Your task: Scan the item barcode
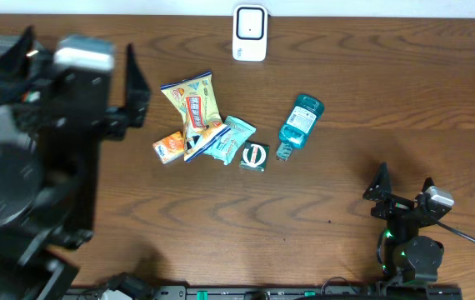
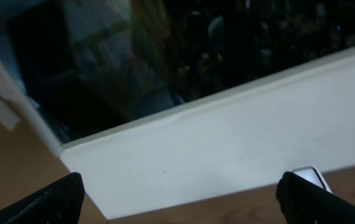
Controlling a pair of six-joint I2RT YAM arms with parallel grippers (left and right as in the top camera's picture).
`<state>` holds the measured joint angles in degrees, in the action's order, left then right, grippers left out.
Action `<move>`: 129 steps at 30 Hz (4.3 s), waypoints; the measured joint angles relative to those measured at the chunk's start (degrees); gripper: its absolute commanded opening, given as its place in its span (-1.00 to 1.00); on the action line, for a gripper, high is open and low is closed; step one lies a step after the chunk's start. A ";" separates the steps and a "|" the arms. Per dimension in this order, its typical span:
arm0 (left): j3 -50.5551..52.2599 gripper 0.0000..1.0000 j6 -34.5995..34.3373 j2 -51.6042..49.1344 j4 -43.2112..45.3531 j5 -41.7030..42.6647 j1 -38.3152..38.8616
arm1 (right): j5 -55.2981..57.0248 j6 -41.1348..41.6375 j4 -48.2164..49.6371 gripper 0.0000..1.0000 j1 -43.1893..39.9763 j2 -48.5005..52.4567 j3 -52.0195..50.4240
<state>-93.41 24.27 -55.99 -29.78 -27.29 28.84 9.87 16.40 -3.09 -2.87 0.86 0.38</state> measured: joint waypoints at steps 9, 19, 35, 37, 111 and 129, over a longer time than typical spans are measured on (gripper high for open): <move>6.34 0.95 -5.27 16.44 -0.31 12.13 -14.45 | 0.02 0.00 0.00 0.99 0.00 -0.02 0.00; 13.49 0.95 -11.43 39.98 -0.26 31.89 -32.74 | 0.00 0.00 0.00 0.99 0.00 0.02 0.00; 19.41 0.95 -12.50 46.95 15.89 42.27 -38.21 | 0.00 0.00 0.00 0.99 0.00 0.02 0.00; 19.43 0.95 -12.50 46.95 15.85 42.40 -38.21 | 0.00 0.00 0.00 0.99 0.00 0.02 0.00; 81.48 0.95 -28.92 50.97 25.11 34.95 -32.89 | 0.00 0.00 -0.02 0.99 0.00 0.04 0.00; 91.36 0.95 -27.02 50.49 26.82 34.40 -32.89 | 0.00 0.00 0.00 0.99 0.00 0.04 0.00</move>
<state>-2.04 -2.74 -5.50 -2.96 7.11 -4.05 9.87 16.40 -3.09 -2.87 0.91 0.38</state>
